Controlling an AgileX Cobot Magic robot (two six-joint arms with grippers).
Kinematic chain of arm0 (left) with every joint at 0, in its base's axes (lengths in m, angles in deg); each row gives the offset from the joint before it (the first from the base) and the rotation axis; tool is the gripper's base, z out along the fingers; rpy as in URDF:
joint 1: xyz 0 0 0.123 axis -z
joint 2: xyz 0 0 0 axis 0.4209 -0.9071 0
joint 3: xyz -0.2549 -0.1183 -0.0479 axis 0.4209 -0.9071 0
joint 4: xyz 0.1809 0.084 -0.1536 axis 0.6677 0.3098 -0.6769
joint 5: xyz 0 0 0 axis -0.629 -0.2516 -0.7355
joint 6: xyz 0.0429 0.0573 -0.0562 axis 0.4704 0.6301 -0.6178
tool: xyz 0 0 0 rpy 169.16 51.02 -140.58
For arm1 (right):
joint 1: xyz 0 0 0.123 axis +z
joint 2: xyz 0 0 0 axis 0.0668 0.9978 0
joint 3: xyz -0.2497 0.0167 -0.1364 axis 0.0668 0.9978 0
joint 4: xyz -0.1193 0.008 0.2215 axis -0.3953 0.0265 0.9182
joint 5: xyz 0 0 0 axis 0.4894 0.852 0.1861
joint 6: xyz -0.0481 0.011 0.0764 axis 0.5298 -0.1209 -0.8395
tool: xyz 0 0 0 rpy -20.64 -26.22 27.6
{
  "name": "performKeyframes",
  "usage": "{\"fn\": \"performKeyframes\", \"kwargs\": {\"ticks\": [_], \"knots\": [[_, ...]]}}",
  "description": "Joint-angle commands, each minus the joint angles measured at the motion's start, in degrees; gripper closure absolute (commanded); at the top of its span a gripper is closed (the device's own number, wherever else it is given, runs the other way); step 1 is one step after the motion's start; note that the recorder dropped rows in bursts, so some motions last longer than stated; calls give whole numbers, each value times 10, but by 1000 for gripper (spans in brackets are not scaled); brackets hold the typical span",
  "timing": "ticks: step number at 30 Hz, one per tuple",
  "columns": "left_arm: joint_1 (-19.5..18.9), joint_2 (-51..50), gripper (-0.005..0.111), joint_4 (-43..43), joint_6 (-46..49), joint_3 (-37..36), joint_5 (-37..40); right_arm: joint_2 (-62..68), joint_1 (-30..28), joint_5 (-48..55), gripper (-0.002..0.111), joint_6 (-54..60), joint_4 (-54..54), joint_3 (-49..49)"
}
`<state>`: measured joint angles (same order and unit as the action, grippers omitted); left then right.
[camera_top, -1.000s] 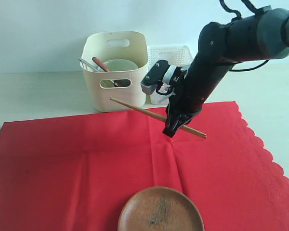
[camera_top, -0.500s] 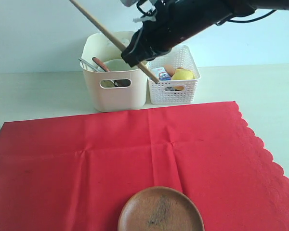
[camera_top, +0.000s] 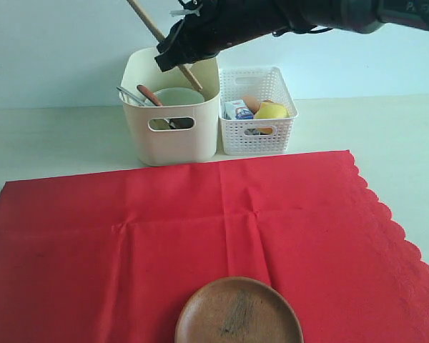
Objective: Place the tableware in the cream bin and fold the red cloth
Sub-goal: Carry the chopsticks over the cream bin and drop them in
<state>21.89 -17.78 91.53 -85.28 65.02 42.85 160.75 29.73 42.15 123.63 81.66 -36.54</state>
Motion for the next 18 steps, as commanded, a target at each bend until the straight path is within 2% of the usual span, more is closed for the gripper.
{"fn": "performKeyframes", "kwargs": {"ticks": [1,4,8,18], "knots": [[3,3,106,3,0,0,-7,37,1,-40,108,96,82,-25],[3,3,106,3,0,0,-7,57,1,-77,108,132,90,-28],[3,3,106,3,0,0,-7,69,1,-76,106,154,88,-28],[3,3,106,3,0,0,-7,66,1,-42,78,141,53,-28]]}}
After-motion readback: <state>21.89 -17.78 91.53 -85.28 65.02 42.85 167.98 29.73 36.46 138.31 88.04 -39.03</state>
